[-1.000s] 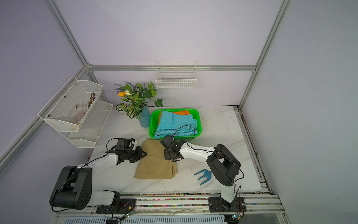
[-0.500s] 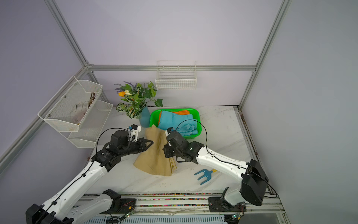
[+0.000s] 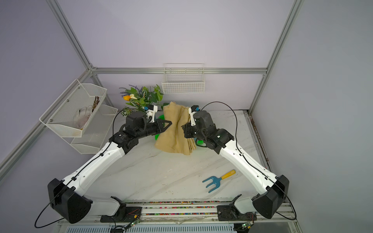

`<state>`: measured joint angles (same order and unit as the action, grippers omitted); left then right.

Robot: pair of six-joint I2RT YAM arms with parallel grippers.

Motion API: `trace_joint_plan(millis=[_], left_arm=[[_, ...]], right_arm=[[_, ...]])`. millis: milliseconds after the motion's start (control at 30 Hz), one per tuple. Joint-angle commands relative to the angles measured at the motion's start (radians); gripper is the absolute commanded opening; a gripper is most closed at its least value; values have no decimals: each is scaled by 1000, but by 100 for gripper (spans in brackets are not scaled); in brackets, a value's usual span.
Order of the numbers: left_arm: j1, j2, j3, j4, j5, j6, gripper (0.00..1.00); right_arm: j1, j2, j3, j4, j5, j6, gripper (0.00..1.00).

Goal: Put the folded long pants in the basket
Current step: Pick up the long pant at the center of the board, then place the long pant in the basket.

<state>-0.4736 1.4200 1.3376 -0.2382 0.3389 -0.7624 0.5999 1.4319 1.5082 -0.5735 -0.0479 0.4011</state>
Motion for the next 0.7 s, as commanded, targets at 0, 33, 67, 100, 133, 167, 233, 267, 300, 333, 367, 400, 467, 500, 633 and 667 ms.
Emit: trace_joint_plan(millis=[0,33,67,100,133,167,233,267,300,333,367,400,467,500,633,667], left_arm=[[-2,99,78,83,-10,55,2],[5,133,103,82,-13,67,2],[17,168,135,66,-23,73,2],[27,196,159,58,-26,76,2],[41,223,178,52,-25,76,1],[54,244,195,49,-25,70,1],[85,279,206,48,-24,53,1],[98,290,206,49,-23,45,1],[110,299,206,51,-27,44,1],[121,309,207,46,-32,44,1],[132,323,210,42,-36,47,1],[139,337,218,37,-39,52,2],[150,386,249,9,-35,67,2],[153,409,263,-1,-31,74,2],[153,496,305,-30,-20,100,2],[153,511,311,-35,-22,104,2]], right_arm=[[-73,76,105,30,-48,-63,0],[-97,101,134,18,-57,-74,0],[-117,149,159,10,-67,-80,0],[-134,174,177,1,-70,-81,0],[-154,198,196,-8,-76,-83,0],[-172,221,209,-14,-88,-85,0],[-213,264,230,-25,-119,-79,0],[-232,286,237,-27,-138,-79,0],[-247,301,239,-29,-146,-78,0],[-264,325,241,-31,-152,-76,0],[-280,346,242,-32,-158,-77,0],[-293,364,242,-32,-158,-78,0],[-318,411,242,-28,-159,-79,0],[-328,432,246,-26,-162,-77,0],[-349,527,251,0,-222,-78,0],[-351,547,254,4,-229,-78,0]])
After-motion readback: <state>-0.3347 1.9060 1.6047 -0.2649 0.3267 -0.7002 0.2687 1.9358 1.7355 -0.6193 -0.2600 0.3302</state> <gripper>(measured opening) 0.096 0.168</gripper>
